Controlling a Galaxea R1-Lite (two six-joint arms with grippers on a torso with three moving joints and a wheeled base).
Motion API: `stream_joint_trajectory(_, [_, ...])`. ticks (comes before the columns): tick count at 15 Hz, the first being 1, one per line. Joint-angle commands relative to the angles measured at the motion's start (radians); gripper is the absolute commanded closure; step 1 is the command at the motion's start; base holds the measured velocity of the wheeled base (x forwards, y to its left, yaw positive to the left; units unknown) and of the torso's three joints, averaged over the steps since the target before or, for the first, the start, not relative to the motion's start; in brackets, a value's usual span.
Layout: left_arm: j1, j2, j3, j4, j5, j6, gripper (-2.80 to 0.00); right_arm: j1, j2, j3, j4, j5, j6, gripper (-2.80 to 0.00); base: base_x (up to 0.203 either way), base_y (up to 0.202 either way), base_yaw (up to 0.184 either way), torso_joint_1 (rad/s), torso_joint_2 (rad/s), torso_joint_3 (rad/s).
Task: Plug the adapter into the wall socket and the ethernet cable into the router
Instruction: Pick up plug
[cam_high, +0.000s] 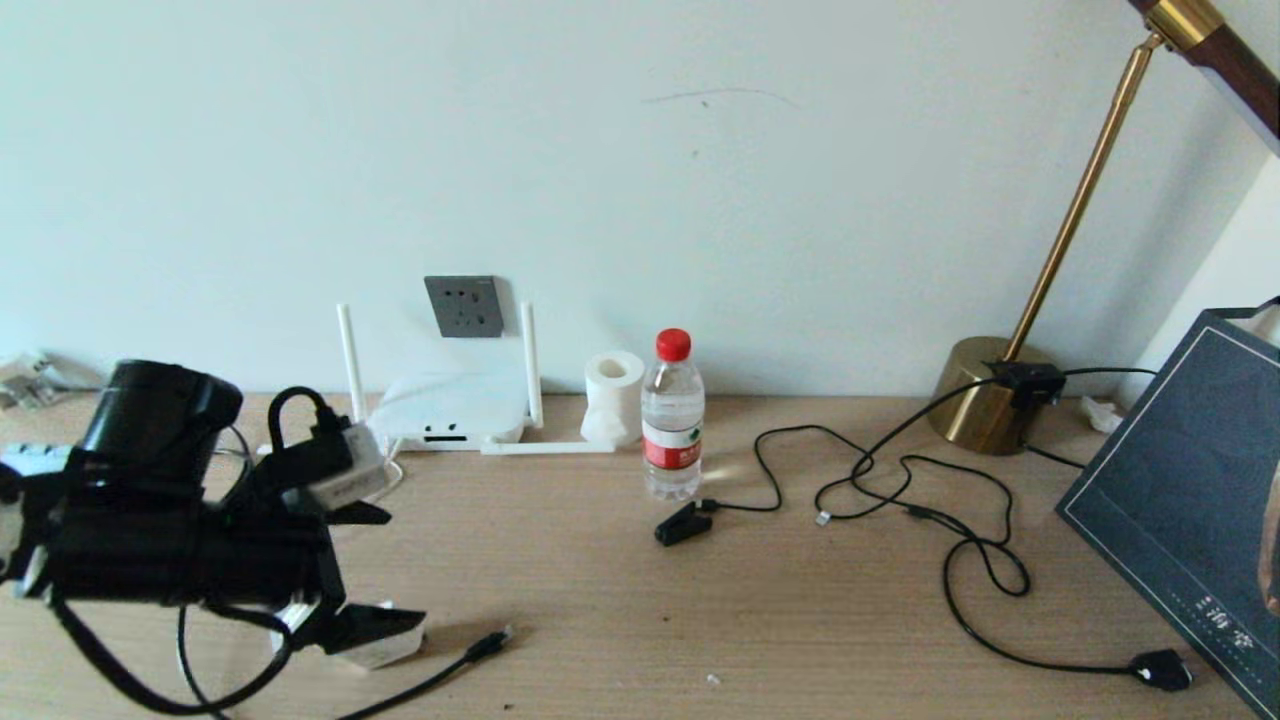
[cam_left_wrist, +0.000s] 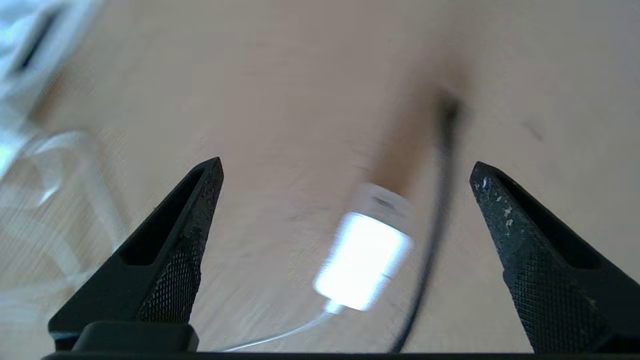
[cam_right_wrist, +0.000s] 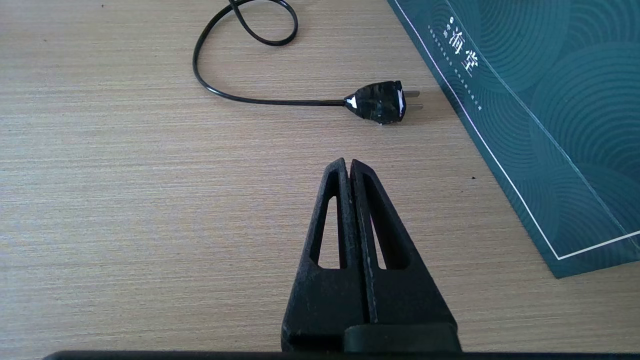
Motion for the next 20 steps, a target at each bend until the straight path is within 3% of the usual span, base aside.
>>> stream_joint_trajectory(1, [0.016,-0.026,0.077,-0.002,-0.049,0.164,-2.8,0.0,0.001,0.0,0.0,0.0,-0.001,0.0,0.0,0.0,0.0,0.0,0.0,0.0])
stream_joint_trajectory(4, [0.061,0.007,0.089,0.024,-0.077,0.313,-2.8,0.0,0.0,0.0,0.0,0.0,-0.001,0.0,0.0,0.0,0.0,0.0,0.0,0.0])
stream_joint_trajectory(12, [0.08,0.111,0.049,0.043,-0.072,0.527,-2.8,0.0,0.001,0.0,0.0,0.0,-0.001,0.0,0.0,0.0,0.0,0.0,0.0,0.0])
stream_joint_trajectory(20, [0.092,0.162,0.008,0.055,-0.059,0.532,-2.8,0.0,0.001,0.0,0.0,0.0,-0.001,0.0,0.0,0.0,0.0,0.0,0.0,0.0])
